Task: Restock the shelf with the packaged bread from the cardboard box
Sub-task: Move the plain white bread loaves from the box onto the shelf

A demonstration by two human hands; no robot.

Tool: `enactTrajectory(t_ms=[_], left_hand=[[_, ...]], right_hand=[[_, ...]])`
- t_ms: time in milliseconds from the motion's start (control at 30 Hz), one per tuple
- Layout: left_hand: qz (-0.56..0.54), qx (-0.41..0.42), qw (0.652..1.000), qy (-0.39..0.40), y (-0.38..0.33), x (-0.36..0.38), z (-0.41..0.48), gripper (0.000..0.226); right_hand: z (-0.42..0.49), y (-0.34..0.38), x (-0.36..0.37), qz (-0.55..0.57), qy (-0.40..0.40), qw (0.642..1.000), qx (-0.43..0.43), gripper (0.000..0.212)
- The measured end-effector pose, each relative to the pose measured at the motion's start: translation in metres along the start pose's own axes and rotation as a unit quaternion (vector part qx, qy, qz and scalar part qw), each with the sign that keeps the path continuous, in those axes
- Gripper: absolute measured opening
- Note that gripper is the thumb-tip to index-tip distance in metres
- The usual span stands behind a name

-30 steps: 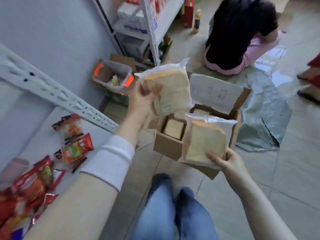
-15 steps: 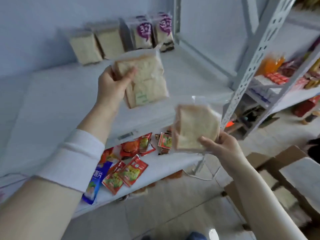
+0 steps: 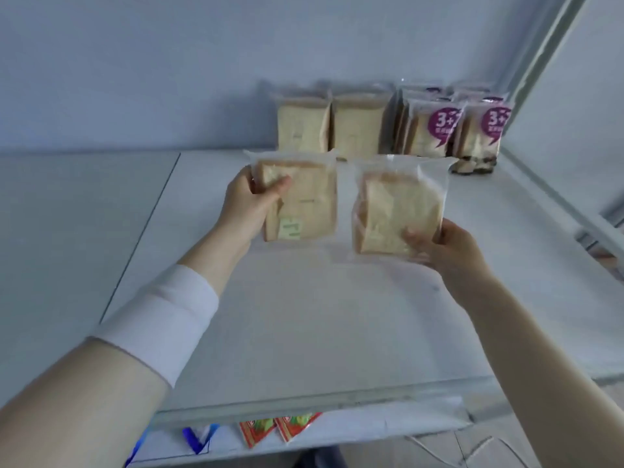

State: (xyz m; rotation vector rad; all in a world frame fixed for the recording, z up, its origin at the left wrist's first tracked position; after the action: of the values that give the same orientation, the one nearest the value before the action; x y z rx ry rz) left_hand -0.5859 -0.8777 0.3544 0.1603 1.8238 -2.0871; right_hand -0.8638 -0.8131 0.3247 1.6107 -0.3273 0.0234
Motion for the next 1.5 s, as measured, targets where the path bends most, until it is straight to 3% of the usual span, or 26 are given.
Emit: enactTrajectory(t_ms=[233, 400, 500, 567, 667, 800, 933, 1000, 1067, 1133, 1233, 1333, 1500], left_hand=[[-0.032, -0.022, 0.997, -0.07, 0.023, 0.046, 0.115, 0.021], [-0.026, -0.02, 0.993, -0.113, 0.033, 0.065, 0.155, 0.021], [0.032, 0.011, 0.99, -0.137, 0.035, 0.07, 0.163, 0.025], [0.049, 0.036, 0.987, -0.147, 0.036, 0.072, 0.165, 0.037], [0.032, 0.063, 0.983, -0.167, 0.036, 0.075, 0.165, 0.053], [0.053, 0.03, 0.981, -0.183, 0.032, 0.076, 0.159, 0.047], [0.132, 0.006, 0.977, -0.168, 0.021, 0.07, 0.144, 0.064], [0.195, -0.015, 0.961, -0.196, 0.014, 0.062, 0.123, 0.079], [0.282, 0.008, 0.934, -0.218, 0.005, 0.057, 0.09, 0.08], [0.376, 0.113, 0.906, -0.157, -0.006, 0.066, 0.053, 0.07], [0.507, 0.293, 0.81, 0.03, -0.02, 0.102, -0.004, 0.057], [0.539, 0.359, 0.747, 0.149, -0.042, 0.146, -0.062, 0.049], [0.524, 0.433, 0.701, 0.215, -0.098, 0.233, -0.173, 0.046]], right_hand=[[0.156, -0.007, 0.029, -0.047, -0.066, 0.994, -0.075, 0.031], [0.196, -0.016, 0.041, -0.221, -0.13, 0.957, -0.136, 0.033], [0.208, -0.016, 0.044, -0.226, -0.159, 0.947, -0.164, 0.04], [0.212, -0.014, 0.047, -0.216, -0.171, 0.943, -0.188, 0.05], [0.209, -0.013, 0.052, -0.198, -0.18, 0.942, -0.204, 0.049], [0.2, -0.011, 0.057, -0.281, -0.161, 0.926, -0.195, 0.052], [0.167, -0.007, 0.059, -0.348, -0.121, 0.915, -0.163, 0.074], [0.14, -0.004, 0.056, -0.397, -0.106, 0.897, -0.164, 0.073], [0.109, -0.003, 0.05, -0.468, -0.098, 0.864, -0.159, 0.067], [0.074, -0.004, 0.039, -0.538, -0.099, 0.826, -0.136, 0.064], [0.019, -0.004, 0.011, -0.612, -0.115, 0.776, -0.101, 0.062], [-0.038, 0.004, -0.03, -0.651, -0.134, 0.745, -0.062, 0.06], [-0.142, 0.024, -0.135, -0.664, -0.22, 0.715, 0.015, 0.057]])
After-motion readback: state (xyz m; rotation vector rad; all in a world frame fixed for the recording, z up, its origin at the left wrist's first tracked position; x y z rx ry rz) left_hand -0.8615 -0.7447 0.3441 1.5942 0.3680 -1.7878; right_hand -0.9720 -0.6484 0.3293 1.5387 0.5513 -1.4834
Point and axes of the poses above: each hand's wrist, its own z-axis towards the middle knuckle, its own x-axis out of the palm, y = z × x, the point moved 4 cm from there along z, towards the middle knuckle, and after that the axes turned 15 degrees about z, right-handed, at the moved point
